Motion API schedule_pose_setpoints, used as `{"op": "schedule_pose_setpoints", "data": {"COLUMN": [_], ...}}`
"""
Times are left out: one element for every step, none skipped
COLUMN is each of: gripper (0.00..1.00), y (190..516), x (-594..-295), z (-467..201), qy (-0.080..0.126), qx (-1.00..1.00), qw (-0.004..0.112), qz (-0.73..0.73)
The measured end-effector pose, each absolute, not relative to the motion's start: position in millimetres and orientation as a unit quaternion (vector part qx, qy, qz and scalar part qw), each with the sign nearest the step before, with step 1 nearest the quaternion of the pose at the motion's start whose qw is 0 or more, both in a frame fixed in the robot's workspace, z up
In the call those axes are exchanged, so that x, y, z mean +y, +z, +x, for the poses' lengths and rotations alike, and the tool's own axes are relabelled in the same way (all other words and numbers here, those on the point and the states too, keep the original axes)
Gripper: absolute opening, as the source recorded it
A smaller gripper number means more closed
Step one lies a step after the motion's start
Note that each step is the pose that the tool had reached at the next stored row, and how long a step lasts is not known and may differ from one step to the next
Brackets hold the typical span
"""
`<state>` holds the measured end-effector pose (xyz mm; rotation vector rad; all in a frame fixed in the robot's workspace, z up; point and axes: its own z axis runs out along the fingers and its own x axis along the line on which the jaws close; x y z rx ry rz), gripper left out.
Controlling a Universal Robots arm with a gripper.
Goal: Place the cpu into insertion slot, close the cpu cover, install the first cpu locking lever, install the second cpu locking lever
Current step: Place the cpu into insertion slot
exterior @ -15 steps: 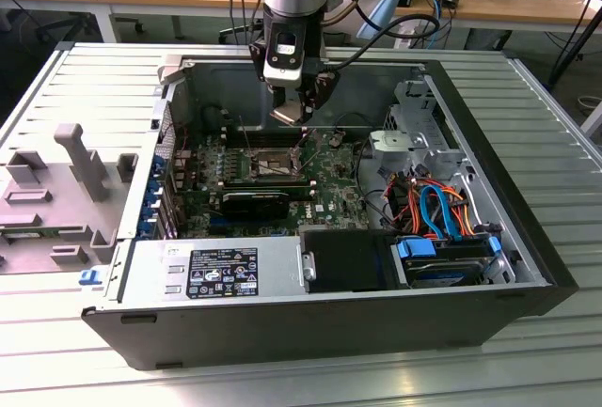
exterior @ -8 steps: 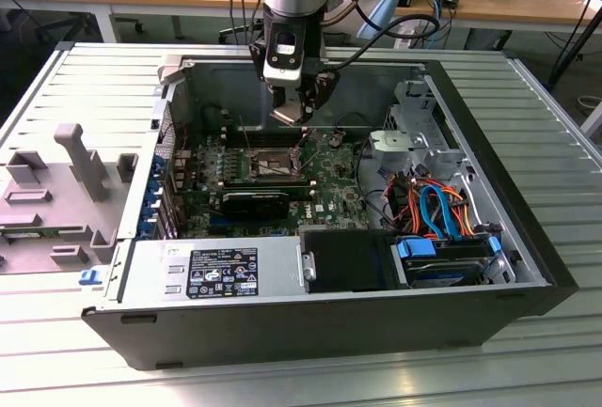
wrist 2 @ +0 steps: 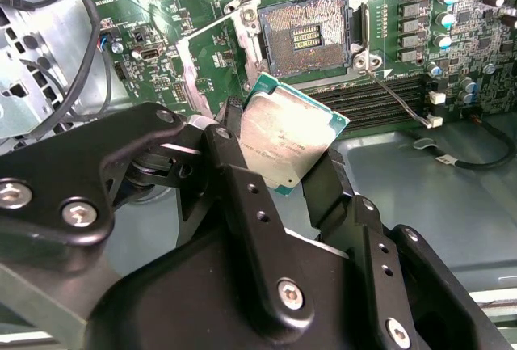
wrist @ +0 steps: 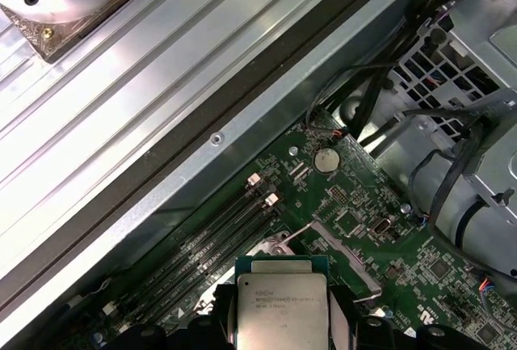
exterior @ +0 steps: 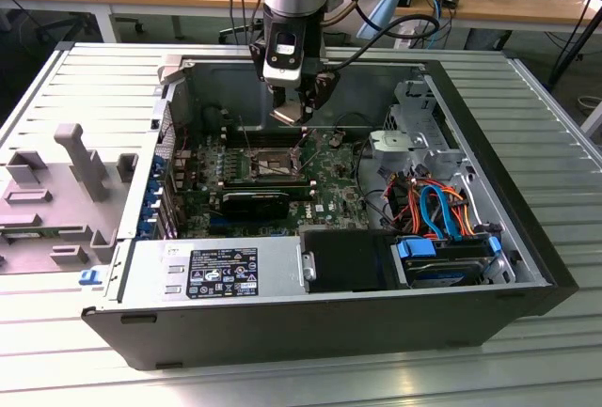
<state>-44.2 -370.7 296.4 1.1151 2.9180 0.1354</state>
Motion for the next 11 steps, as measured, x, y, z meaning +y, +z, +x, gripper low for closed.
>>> {"op": "schedule_pose_setpoints", "data": {"gripper": [0.54, 0.54, 0.54, 0.54, 0.54, 0.54, 0.54, 0.54, 0.54, 0.54, 0.54], "y": [296.4, 296.4, 296.4, 296.4, 296.4, 296.4, 296.4, 296.4, 296.2, 296.0, 296.0], "x": [-370.7, -370.7, -370.7, -370.7, -370.7, -370.7, -370.7, -370.7, -370.7, -370.7, -370.7], "z": [-44.2, -44.2, -44.2, -44.2, -44.2, -44.2, -44.2, -44.2, -44.2, -44.2, -44.2], "qy": [0.043, 0.043, 0.043, 0.043, 0.043, 0.043, 0.043, 0.043, 0.043, 0.043, 0.043], "qx": [0.933, 0.933, 0.933, 0.933, 0.933, 0.933, 0.933, 0.933, 0.930, 0.928, 0.928], "qw": [0.007, 0.007, 0.007, 0.007, 0.007, 0.007, 0.008, 0.008, 0.008, 0.008, 0.008], "qz": [0.357, 0.357, 0.357, 0.357, 0.358, 0.358, 0.358, 0.358, 0.365, 0.371, 0.371]}}
